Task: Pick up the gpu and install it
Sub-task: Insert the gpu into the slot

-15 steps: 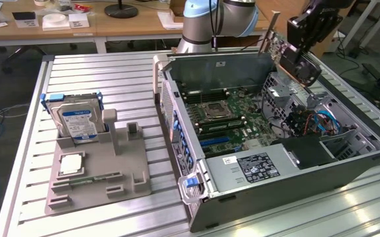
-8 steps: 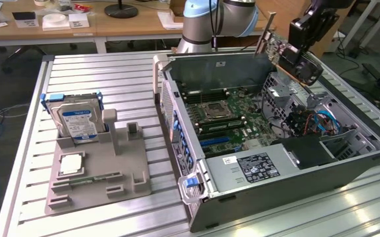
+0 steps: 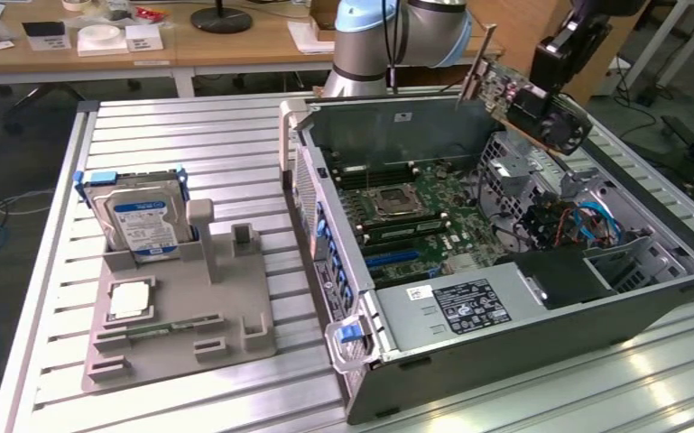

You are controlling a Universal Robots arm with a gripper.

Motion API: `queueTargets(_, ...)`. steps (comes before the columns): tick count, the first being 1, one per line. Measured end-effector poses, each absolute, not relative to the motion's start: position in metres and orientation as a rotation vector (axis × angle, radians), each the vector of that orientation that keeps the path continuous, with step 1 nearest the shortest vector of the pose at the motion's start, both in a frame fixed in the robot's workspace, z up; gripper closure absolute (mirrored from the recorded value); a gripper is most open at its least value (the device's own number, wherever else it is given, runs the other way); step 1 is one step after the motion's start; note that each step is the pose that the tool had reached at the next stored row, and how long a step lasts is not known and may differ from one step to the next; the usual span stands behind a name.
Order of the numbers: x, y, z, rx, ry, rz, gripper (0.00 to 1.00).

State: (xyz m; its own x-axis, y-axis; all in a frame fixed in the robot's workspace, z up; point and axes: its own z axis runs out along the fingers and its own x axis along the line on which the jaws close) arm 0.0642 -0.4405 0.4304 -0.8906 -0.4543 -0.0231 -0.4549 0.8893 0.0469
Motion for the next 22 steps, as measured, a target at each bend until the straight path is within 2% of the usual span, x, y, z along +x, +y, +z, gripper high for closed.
queueTargets(22, 0.0642, -0.4405, 0.4295, -1.295, 2.859, 0.082, 0.73)
